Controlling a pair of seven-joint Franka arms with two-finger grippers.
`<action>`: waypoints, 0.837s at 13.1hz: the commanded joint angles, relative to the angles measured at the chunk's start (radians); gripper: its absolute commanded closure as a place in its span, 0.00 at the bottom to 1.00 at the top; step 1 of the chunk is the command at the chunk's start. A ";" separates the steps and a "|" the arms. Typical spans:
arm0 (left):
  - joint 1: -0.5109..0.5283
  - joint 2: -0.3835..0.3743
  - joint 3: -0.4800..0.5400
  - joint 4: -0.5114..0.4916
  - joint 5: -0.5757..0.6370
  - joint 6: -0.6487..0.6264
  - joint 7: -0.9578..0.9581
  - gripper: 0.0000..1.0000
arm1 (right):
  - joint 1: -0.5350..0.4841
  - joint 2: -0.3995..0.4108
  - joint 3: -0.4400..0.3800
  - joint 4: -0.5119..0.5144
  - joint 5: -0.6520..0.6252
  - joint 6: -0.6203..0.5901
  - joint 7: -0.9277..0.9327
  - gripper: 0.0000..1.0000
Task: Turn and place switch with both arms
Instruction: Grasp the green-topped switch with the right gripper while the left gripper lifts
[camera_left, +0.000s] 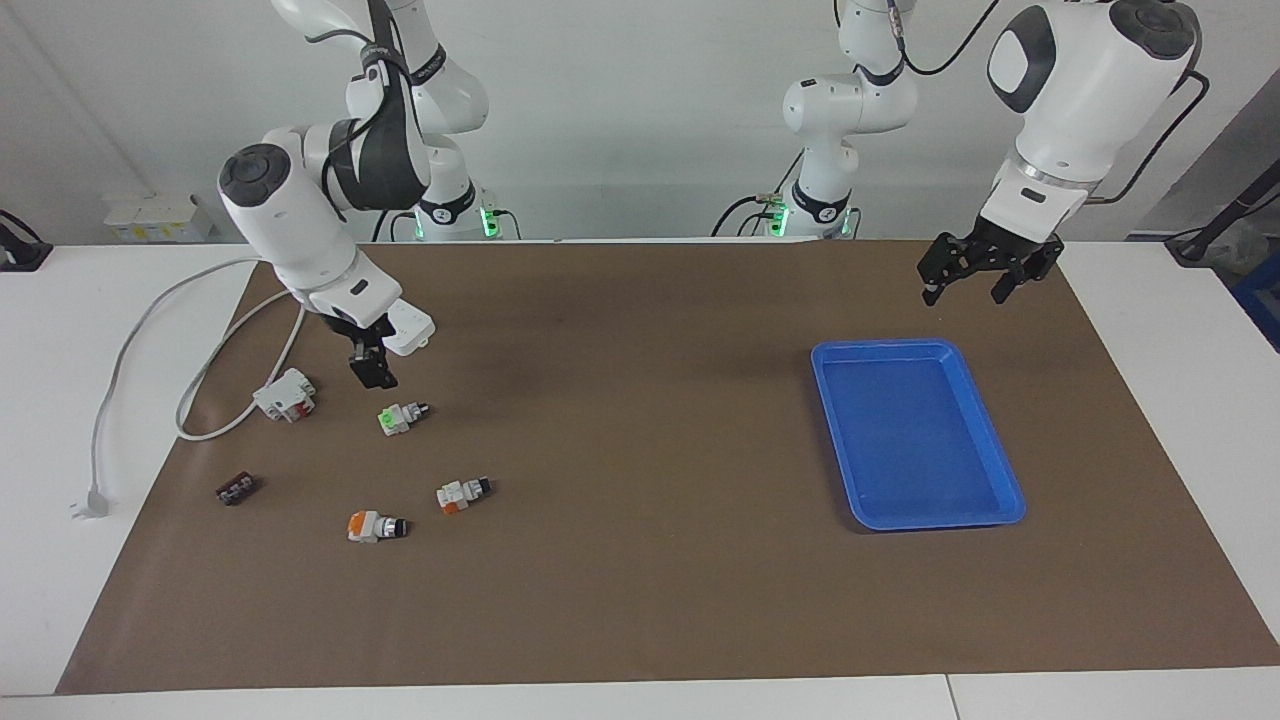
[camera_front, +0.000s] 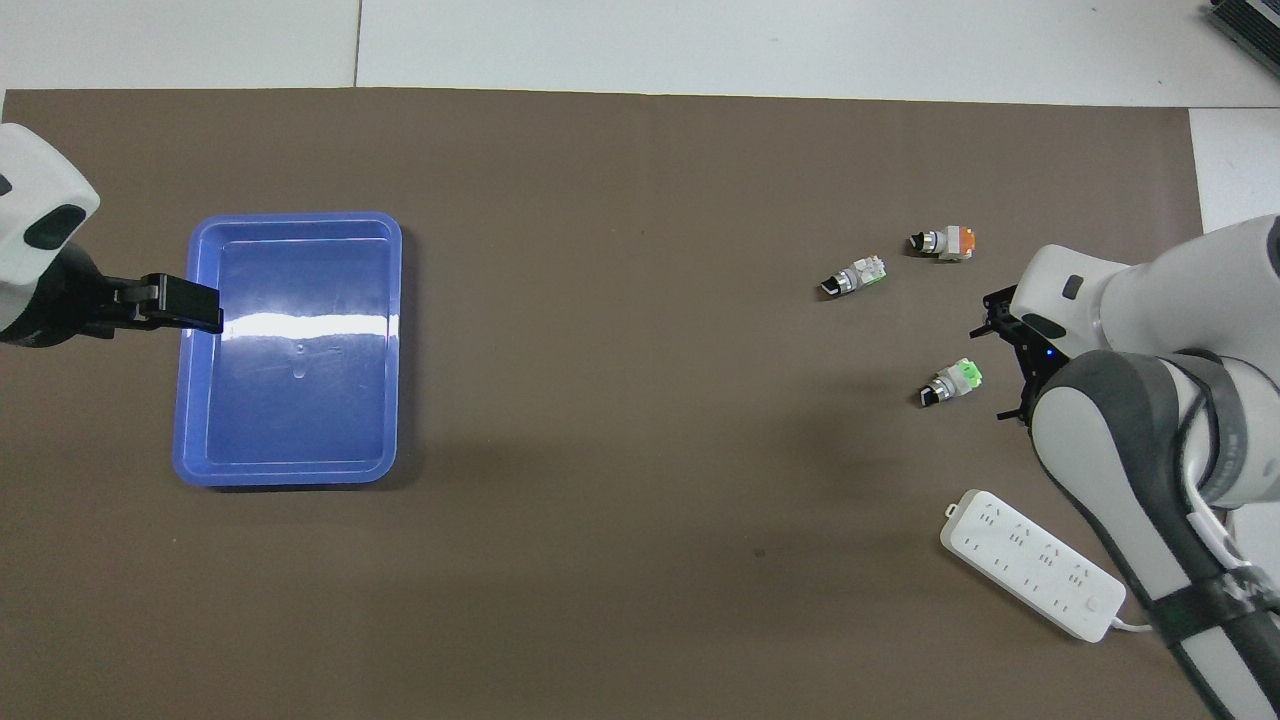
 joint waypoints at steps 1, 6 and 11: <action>-0.004 -0.039 0.006 -0.054 -0.014 0.038 0.015 0.00 | -0.045 0.088 0.011 0.015 0.021 0.045 -0.123 0.06; -0.004 -0.040 0.006 -0.065 -0.014 0.049 0.015 0.00 | -0.088 0.176 0.011 0.004 0.086 0.158 -0.283 0.09; -0.004 -0.046 0.006 -0.079 -0.014 0.058 0.015 0.00 | -0.088 0.219 0.011 -0.029 0.117 0.222 -0.310 0.09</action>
